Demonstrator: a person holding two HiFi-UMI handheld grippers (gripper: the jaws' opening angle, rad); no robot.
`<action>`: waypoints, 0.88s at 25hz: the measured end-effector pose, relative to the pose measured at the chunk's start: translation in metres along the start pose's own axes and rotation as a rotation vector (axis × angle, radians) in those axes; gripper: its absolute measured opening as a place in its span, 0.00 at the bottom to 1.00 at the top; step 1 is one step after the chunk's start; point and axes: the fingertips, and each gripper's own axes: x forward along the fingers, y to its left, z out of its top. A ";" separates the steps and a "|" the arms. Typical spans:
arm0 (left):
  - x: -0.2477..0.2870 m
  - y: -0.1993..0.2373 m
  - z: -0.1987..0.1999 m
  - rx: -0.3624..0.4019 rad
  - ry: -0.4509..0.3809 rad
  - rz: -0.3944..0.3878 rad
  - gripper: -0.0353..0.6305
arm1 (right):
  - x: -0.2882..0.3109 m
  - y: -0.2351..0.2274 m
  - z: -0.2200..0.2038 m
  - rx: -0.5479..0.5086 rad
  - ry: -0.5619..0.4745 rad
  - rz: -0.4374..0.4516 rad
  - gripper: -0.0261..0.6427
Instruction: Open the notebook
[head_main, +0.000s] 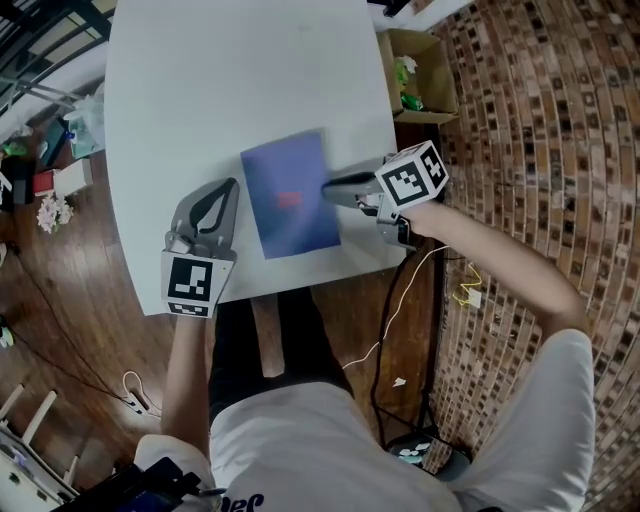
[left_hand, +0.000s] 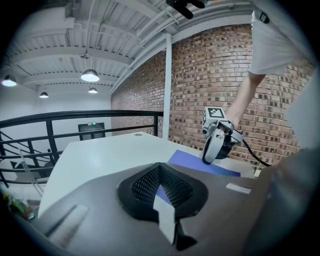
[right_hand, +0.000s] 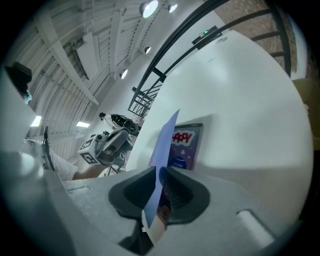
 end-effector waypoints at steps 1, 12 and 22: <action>-0.002 0.002 0.002 -0.001 -0.004 0.004 0.08 | -0.002 0.006 0.002 -0.006 -0.001 0.004 0.11; -0.039 0.032 0.022 -0.042 -0.043 0.073 0.08 | 0.011 0.101 0.038 -0.124 0.020 0.092 0.11; -0.099 0.078 0.018 -0.057 -0.045 0.171 0.08 | 0.086 0.164 0.060 -0.212 0.093 0.185 0.11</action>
